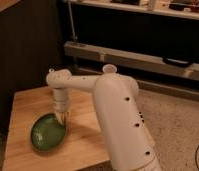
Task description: Drag the ceramic bowl in a circle
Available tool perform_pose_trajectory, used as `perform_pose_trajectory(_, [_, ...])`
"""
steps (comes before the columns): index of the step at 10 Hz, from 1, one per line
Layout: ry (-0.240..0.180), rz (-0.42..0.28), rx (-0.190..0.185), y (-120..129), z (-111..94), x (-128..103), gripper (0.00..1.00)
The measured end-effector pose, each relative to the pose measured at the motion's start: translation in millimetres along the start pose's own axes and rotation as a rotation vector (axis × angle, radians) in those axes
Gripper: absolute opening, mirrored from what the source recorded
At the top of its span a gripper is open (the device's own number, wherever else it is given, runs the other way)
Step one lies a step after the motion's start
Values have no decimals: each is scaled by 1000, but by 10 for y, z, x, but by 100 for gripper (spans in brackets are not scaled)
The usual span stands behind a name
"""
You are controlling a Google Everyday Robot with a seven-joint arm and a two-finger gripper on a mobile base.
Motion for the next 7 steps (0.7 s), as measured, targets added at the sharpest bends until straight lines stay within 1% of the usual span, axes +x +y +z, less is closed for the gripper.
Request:
perform_pose_trajectory(3, [-20,-44,-23,-216,83,-25,20])
perform_pose_trajectory(5, [-26,-79,-36,-383,95,66,20])
perform_pose_trajectory(7, [-34,-109,-47,-489,86,189,20])
